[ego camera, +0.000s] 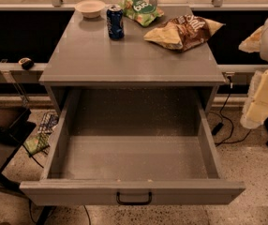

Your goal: Close top drawer

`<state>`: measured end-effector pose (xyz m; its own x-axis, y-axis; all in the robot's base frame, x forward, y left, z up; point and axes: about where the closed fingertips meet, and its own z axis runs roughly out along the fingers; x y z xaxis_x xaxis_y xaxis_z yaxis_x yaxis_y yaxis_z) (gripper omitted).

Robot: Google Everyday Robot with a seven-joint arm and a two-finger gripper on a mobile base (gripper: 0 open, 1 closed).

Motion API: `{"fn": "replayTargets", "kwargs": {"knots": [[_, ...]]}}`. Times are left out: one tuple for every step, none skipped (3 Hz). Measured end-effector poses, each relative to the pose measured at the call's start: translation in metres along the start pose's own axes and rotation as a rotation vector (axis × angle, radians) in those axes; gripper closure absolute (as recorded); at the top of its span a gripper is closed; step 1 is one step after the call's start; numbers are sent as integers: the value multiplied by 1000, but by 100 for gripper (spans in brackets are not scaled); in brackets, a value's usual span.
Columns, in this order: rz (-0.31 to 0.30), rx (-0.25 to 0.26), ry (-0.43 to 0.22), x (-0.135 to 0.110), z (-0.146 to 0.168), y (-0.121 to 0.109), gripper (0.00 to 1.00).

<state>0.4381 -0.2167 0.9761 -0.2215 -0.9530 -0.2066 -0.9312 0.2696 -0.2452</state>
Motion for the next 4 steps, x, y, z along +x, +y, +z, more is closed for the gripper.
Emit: {"fn": "replayTargets", "kwargs": {"knots": [[0, 0, 0, 0, 0, 0, 0], [38, -28, -2, 11, 26, 18, 0], [96, -31, -42, 25, 64, 56, 0], [112, -62, -2, 48, 120, 116, 8]]}}
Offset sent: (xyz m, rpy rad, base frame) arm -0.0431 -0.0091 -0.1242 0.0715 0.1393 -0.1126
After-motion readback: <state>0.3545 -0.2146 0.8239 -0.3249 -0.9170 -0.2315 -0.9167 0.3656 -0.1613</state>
